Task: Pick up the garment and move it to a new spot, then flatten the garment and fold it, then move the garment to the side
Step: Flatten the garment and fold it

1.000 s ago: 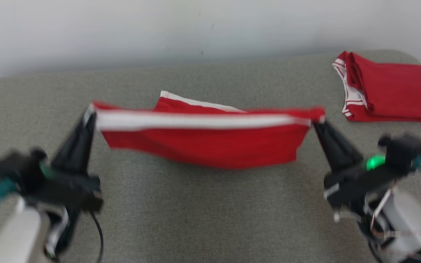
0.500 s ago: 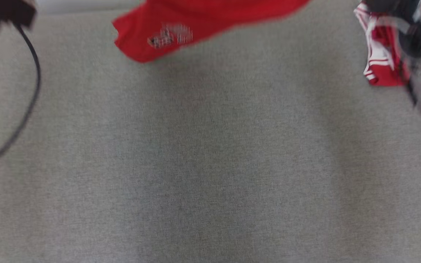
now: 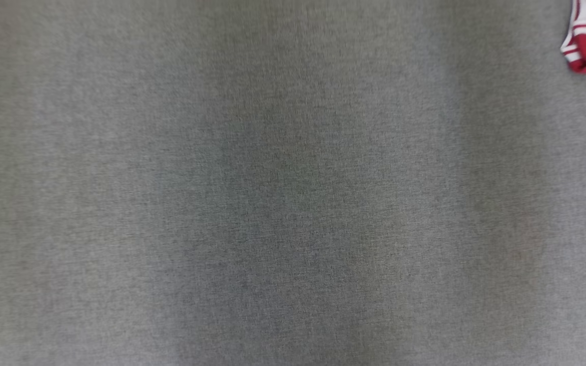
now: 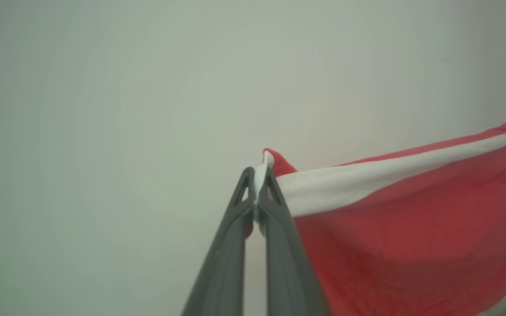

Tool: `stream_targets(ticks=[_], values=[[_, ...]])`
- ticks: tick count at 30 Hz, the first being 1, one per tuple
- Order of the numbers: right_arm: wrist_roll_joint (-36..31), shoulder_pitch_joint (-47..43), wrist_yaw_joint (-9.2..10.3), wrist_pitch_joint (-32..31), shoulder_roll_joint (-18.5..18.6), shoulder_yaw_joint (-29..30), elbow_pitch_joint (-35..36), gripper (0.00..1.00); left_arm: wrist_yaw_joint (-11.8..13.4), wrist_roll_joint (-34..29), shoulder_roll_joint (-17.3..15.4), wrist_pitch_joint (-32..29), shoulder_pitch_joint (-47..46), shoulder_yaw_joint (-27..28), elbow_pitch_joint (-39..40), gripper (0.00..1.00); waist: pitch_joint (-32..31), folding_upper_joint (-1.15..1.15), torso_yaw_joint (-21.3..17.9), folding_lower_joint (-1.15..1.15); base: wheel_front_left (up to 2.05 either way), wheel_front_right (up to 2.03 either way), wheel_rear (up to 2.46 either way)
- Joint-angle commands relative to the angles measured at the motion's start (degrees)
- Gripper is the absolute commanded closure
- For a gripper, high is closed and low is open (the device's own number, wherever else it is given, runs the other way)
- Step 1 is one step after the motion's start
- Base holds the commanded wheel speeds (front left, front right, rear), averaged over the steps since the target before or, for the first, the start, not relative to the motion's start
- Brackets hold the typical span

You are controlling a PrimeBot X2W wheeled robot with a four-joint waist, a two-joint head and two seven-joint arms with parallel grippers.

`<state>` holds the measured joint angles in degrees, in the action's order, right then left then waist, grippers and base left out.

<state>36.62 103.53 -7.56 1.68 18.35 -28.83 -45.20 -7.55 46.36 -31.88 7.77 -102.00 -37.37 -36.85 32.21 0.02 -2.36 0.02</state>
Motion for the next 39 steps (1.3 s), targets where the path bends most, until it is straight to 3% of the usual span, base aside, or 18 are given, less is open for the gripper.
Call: stream_targets(ticks=[1, 14, 21, 24, 29, 36, 39], values=[[-0.3, 1.5, 0.18, 0.7, -0.8, -0.5, -1.4, 1.00, 0.2, 1.0, -0.2, 0.8, -1.8, -0.5, -1.2, 1.00, 2.5, -0.02, -0.6, -0.02, 0.00, 0.00, 0.00], [1.4, 8.2, 0.18, 4.7, -1.6, -6.9, -10.5, 1.00, 0.2, 7.9, 0.8, 5.6, -7.3, -7.7, -6.9, 1.00, 6.0, -0.02, -0.1, -0.02, 0.00, 0.00, 0.00], [5.9, 3.0, 0.18, 8.0, 1.0, -10.5, -8.1, 1.00, 0.2, 10.1, 1.0, 7.2, -3.5, -11.5, -2.9, 1.00, 5.4, -0.02, 0.8, -0.02, 0.00, 0.00, 0.00], [9.1, -1.9, 0.18, 9.3, 3.7, -12.5, -4.8, 1.00, 0.2, 10.0, 0.0, 7.4, 1.2, -12.0, 0.7, 1.00, 4.3, -0.02, 1.0, -0.02, 0.00, 0.00, 0.00], [14.2, -12.9, 0.18, 11.1, 8.9, -15.3, 2.9, 1.00, 0.6, 9.3, -2.1, 7.4, 14.7, -5.7, 9.6, 1.00, 2.3, -0.02, 1.0, -0.02, 0.00, 0.00, 0.00], [18.9, -27.0, 0.18, 12.2, 15.2, -17.4, 12.9, 1.00, 4.6, 6.1, -3.0, 7.4, 35.3, 2.2, 22.4, 1.00, -1.2, -0.02, 1.3, -0.02, 0.00, 0.00, 0.00], [20.5, -34.9, 0.18, 12.8, 17.1, -16.9, 16.9, 1.00, 6.4, 4.3, -1.9, 7.4, 45.8, 5.8, 27.9, 1.00, -3.2, -0.02, 1.5, -0.02, 0.00, 0.00, 0.00]])
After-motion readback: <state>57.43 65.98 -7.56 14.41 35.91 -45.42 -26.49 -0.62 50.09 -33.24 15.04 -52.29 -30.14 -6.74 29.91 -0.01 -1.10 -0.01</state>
